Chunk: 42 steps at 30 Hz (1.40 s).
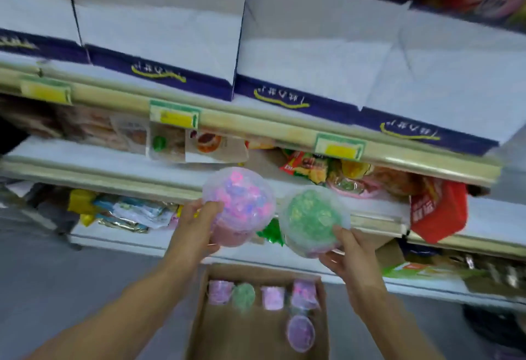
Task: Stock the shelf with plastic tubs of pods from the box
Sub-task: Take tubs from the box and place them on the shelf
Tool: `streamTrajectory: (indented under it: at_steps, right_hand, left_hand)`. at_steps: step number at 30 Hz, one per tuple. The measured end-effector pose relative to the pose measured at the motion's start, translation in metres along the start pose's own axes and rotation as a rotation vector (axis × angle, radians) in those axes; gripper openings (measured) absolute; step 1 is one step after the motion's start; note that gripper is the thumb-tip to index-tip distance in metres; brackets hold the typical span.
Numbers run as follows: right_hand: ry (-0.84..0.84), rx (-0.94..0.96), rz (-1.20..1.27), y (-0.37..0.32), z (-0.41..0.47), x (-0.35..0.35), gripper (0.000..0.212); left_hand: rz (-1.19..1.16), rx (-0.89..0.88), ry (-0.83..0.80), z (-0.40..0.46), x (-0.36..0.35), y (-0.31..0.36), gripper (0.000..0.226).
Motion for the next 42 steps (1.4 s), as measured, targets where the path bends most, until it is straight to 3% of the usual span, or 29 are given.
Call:
streamTrajectory:
  at_steps: [4, 9, 13, 17, 21, 31, 34, 38, 42]
  right_hand:
    - [-0.016, 0.130, 0.036, -0.085, -0.065, 0.000, 0.007]
    - [-0.015, 0.259, 0.125, -0.171, -0.132, 0.001, 0.020]
    - [-0.025, 0.309, 0.180, -0.225, -0.170, -0.002, 0.020]
    - [-0.110, 0.387, 0.209, -0.276, -0.206, -0.009, 0.014]
    - [-0.180, 0.411, 0.248, -0.314, -0.226, -0.014, 0.010]
    - [-0.347, 0.434, 0.136, -0.380, -0.221, -0.060, 0.029]
    - [-0.380, 0.404, 0.135, -0.391, -0.221, -0.087, 0.022]
    - [-0.369, 0.363, 0.104, -0.405, -0.222, -0.125, 0.030]
    - [-0.369, 0.287, 0.131, -0.418, -0.222, -0.167, 0.019]
  left_hand:
    - [-0.063, -0.096, -0.075, -0.026, -0.004, 0.087, 0.057]
    - [-0.081, -0.252, -0.129, -0.051, 0.000, 0.178, 0.026]
    - [-0.093, -0.329, -0.182, -0.067, 0.002, 0.243, 0.032]
    - [-0.094, -0.422, -0.176, -0.080, -0.001, 0.298, 0.008]
    - [-0.087, -0.481, -0.164, -0.083, -0.009, 0.334, 0.014]
    - [-0.104, -0.526, -0.091, -0.077, -0.006, 0.370, 0.039]
    - [-0.095, -0.540, -0.065, -0.072, 0.009, 0.382, 0.039]
    - [-0.081, -0.569, -0.048, -0.060, 0.031, 0.400, 0.028]
    - [-0.058, -0.582, -0.051, -0.039, 0.052, 0.414, 0.021]
Point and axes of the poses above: each hand's wrist, its own z-axis towards the middle knuckle, its own x-axis out of the back of the hand, y = z × x, the point moved 6 cm from there along z, towards the middle knuckle, and after that the axes turned 11 degrees about -x, right-handed, at the moved point
